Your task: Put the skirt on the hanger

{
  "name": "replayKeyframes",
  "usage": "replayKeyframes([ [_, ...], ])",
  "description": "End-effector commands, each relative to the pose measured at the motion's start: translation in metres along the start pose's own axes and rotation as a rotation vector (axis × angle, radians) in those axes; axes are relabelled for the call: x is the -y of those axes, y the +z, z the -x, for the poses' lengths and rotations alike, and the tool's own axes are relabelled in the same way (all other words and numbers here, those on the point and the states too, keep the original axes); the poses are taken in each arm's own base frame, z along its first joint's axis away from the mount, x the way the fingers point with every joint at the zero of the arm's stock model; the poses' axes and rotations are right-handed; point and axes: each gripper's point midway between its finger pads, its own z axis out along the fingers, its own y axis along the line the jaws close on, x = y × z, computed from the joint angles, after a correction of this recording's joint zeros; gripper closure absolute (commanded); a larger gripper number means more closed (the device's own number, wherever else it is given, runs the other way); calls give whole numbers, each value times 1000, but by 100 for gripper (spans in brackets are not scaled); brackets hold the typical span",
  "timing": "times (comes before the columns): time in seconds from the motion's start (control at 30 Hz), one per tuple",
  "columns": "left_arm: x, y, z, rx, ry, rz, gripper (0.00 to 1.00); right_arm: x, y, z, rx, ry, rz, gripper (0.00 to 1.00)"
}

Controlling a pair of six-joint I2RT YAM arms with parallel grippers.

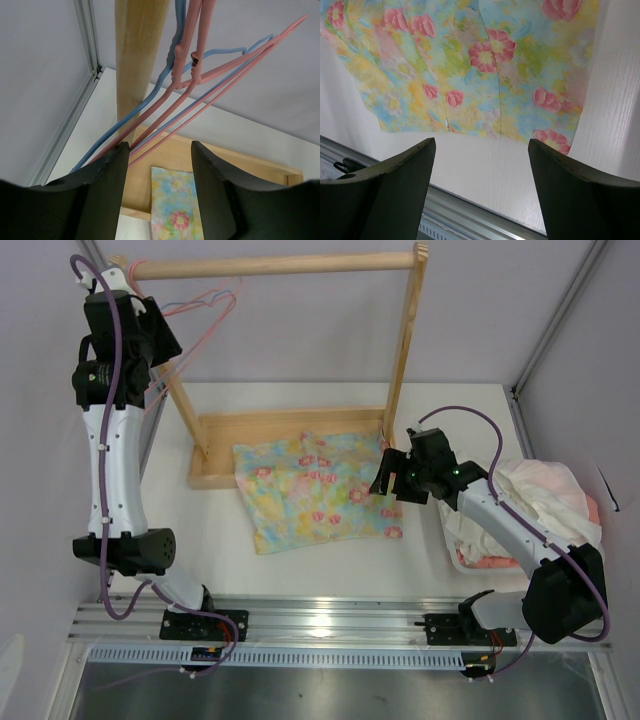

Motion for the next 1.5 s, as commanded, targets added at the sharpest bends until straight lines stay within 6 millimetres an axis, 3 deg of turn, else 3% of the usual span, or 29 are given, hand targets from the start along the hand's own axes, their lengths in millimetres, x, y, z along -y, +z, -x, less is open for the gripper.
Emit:
replayKeyframes([
  [0.0, -9, 4, 8, 34, 28, 28, 41, -4, 1, 5, 15, -21, 17, 18],
  [0.67, -1, 20, -11, -19, 65, -14, 41, -3, 0, 2, 15, -23, 23, 18],
  [1.0, 15, 26, -11, -23, 57, -90, 55, -1, -1, 3, 17, -26, 15, 18],
  [1.17, 17, 25, -8, -15, 51, -101, 56, 0, -1, 2, 17, -26, 15, 18],
  [1.33, 21, 20, 0, 7, 42, -118, 73, -1, -1, 3, 18, -30, 17, 18],
  [1.47, 25, 12, 11, 38, 43, -141, 98, -1, -2, 3, 18, -32, 17, 18],
])
